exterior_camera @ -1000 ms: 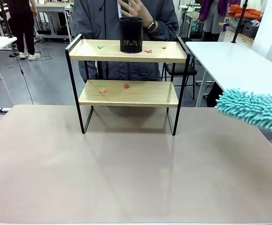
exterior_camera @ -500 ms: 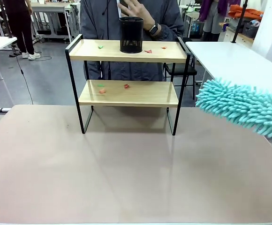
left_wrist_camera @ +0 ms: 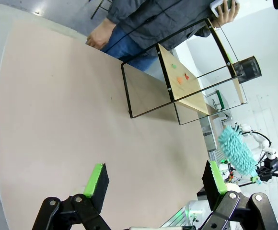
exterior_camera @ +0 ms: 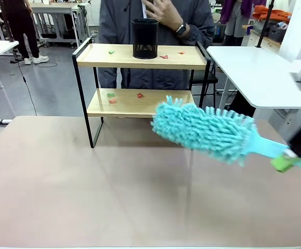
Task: Clean the shelf.
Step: Clean the specific tier of the Shelf with the Duster once objects are removed.
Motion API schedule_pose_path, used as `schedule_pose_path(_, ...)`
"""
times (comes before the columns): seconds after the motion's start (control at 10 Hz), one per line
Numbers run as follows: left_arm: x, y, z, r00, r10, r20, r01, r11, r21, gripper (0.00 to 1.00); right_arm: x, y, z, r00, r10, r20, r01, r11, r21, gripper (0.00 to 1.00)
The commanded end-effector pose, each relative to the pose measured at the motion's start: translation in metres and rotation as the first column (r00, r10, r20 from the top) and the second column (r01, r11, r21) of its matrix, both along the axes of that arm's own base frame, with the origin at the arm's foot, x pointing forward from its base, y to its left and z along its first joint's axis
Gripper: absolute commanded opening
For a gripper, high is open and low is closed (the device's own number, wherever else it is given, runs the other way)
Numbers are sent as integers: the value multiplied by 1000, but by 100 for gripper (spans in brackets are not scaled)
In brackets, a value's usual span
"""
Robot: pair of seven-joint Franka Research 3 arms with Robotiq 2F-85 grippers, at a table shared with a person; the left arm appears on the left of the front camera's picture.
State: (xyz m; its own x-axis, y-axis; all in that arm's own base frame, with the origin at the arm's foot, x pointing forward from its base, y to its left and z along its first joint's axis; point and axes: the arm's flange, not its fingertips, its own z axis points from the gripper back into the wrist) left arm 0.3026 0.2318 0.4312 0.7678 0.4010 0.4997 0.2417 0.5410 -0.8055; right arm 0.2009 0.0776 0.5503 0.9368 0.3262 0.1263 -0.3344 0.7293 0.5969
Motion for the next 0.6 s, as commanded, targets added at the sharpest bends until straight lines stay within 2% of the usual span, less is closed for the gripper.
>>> schedule_pose_path(0.0, 1, 0, 0, 999, -2, 35, 2, 1000, -5, 100, 37, 22, -7, 996, -77, 49, 74, 996, 53, 12)
schedule_pose_path(0.1, 1, 0, 0, 999, -2, 35, 2, 1000, -5, 100, 41, 20, -12, 998, -69, 9, 68, 995, 70, 12)
schedule_pose_path(0.2, 1, 0, 0, 999, -2, 35, 2, 1000, -5, 100, 29, -6, -10, 986, 111, -123, -108, 994, 36, 12)
schedule_pose_path(0.3, 1, 0, 0, 999, -2, 35, 2, 1000, -5, 100, 32, 21, -9, 999, -41, 31, 40, 999, 22, 12)
schedule_pose_path(0.5, 1, 0, 0, 999, -2, 35, 2, 1000, -5, 100, 32, 21, -9, 999, -41, 31, 40, 999, 22, 12)
